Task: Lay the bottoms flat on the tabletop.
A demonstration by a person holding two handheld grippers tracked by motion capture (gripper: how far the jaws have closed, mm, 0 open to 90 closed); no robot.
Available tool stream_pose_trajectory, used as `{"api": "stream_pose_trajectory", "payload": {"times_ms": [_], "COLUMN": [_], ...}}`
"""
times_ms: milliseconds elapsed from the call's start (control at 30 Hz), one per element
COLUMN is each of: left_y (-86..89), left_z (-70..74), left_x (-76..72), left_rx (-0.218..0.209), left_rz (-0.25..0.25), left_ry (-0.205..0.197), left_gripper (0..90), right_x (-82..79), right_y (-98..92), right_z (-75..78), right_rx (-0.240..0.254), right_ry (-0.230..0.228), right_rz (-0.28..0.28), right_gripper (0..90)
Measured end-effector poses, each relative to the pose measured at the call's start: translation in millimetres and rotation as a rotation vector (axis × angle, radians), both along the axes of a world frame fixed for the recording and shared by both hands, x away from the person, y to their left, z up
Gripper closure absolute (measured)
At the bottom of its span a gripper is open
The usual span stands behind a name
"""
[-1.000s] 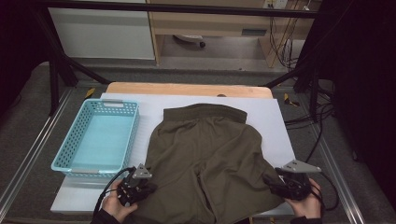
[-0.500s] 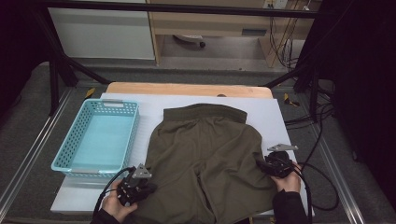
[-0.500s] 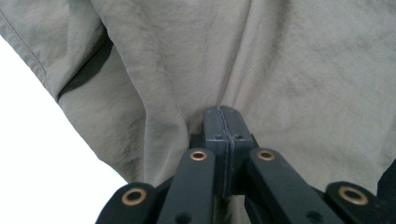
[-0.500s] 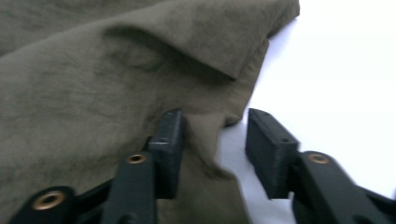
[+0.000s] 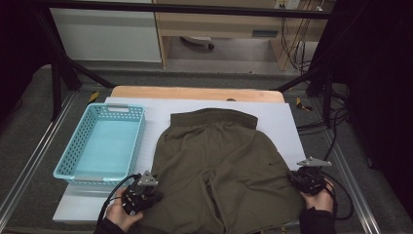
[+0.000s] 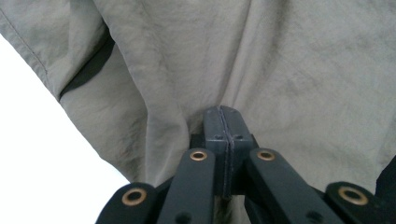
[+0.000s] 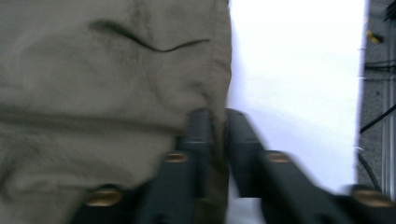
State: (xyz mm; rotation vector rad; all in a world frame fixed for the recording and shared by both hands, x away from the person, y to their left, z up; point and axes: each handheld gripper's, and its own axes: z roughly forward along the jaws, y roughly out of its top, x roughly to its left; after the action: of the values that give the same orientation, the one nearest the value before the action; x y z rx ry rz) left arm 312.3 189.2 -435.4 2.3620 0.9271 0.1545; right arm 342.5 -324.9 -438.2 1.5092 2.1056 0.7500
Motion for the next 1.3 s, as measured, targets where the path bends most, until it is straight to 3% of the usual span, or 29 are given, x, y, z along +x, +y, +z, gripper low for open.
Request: {"api": "stream_pose_trajectory", "payload": {"times_ms": [33,100,200,333,400,467,600,667,733,1067,1100,1167,1300], "left_y": [0.0,-0.2,-0.7,-0.7,-0.7,-0.6,-0.6,-0.5,-0.7,4.0,4.3,4.2,-3.0], "left_z": [-0.1,-0.1,0.0,-0.1,-0.2,-0.2,-0.2,-0.2,0.0,4.8,5.4,6.4,12.6], "left_x": [0.0,-0.2,-0.6,-0.7,-0.8,-0.8,-0.8,-0.7,-0.9,0.1,-0.3,-0.8,0.0], "left_rx": [-0.002,-0.001,0.002,0.002,0.002,0.001,0.001,0.0,0.002,-0.007,-0.014,-0.034,-0.088], "left_rz": [0.002,0.002,0.003,0.003,0.003,0.003,0.002,0.002,0.002,-0.006,-0.005,0.0,-0.005], "left_ry": [0.001,0.0,-0.003,-0.004,-0.004,-0.004,-0.004,-0.003,-0.004,-0.001,-0.002,0.0,0.005], "left_gripper": [89.5,89.5,89.4,89.5,89.4,89.4,89.4,89.5,89.5,89.5,89.5,88.9,71.7], "right_x": [-4.0,-12.6,-25.2,-33.7,-34.7,-33.7,-30.9,-33.1,-35.0,-71.5,-71.7,-70.3,-64.8], "right_y": [-2.1,-2.4,6.2,24.5,35.6,44.2,48.3,47.1,46.6,41.9,41.9,42.2,42.3], "right_z": [2.7,9.2,17.3,16.6,11.6,4.8,-8.1,-6.9,-4.9,3.0,1.6,1.1,14.3], "right_rx": [0.028,0.075,0.086,0.122,0.112,0.096,0.064,0.063,0.082,0.126,0.125,0.107,0.112], "right_ry": [-0.013,-0.042,-0.07,-0.056,-0.038,-0.015,0.012,0.009,0.04,0.129,0.13,0.104,-0.038], "right_rz": [0.011,0.037,0.109,0.187,0.228,0.259,0.236,0.24,0.22,0.191,0.195,0.208,0.24], "right_gripper": [68.3,57.0,44.9,37.7,36.9,39.3,55.0,76.6,87.5,89.0,87.9,72.1,45.6]}}
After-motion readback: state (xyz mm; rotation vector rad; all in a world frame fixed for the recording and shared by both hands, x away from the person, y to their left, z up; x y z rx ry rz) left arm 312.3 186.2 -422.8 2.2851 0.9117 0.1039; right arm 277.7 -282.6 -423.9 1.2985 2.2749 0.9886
